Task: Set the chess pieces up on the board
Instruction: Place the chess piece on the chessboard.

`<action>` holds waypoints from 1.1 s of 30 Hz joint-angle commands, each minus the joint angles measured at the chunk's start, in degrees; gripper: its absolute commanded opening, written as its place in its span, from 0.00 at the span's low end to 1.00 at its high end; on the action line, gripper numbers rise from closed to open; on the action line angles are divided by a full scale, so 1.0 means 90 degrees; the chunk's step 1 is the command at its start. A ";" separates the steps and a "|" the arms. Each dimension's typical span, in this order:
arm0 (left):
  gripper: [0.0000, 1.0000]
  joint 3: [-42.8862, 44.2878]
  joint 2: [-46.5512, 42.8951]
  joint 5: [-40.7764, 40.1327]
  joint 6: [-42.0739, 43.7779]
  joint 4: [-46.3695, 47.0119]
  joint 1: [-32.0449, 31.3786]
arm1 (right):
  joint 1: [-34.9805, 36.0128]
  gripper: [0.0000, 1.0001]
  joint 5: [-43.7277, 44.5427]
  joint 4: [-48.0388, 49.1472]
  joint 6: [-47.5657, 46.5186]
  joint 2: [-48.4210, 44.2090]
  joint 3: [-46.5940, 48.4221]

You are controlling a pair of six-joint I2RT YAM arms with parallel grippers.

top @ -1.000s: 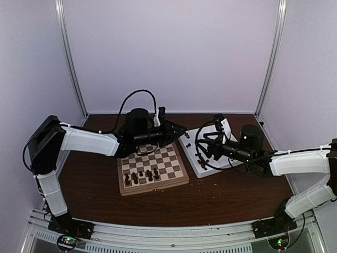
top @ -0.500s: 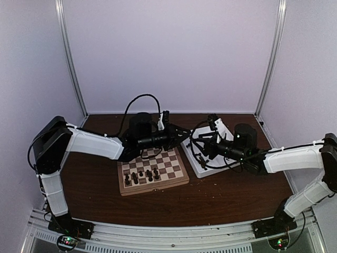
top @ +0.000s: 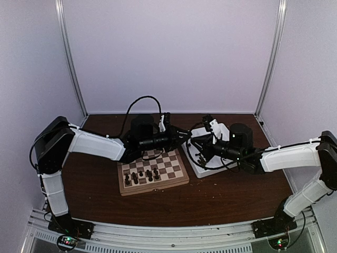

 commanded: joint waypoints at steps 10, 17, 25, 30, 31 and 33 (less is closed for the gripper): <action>0.27 0.0258 -0.0021 -0.0032 0.0488 -0.0076 -0.0094 | -0.0001 0.00 0.0282 -0.0172 0.0053 -0.0299 0.0094; 0.55 0.0297 -0.0815 -0.0483 0.1844 -0.1659 0.0018 | 0.0006 0.00 0.0405 -0.0521 0.0169 -0.0523 0.0061; 0.68 0.0468 -0.2054 -0.1362 0.3498 -0.4018 0.0170 | -0.0005 0.00 0.0148 -0.0956 0.0114 -0.0491 0.0261; 0.69 0.0116 -0.2875 -0.1529 0.4559 -0.4623 0.0218 | -0.0007 0.00 -0.0182 -0.1957 0.0157 -0.0396 0.0786; 0.69 0.0044 -0.3021 -0.1579 0.4762 -0.4718 0.0218 | 0.0002 0.00 -0.0269 -0.2284 0.0178 -0.0383 0.0950; 0.70 -0.0073 -0.3277 -0.1763 0.5142 -0.5006 0.0218 | 0.0004 0.00 -0.0434 -0.3240 0.0207 -0.0333 0.1388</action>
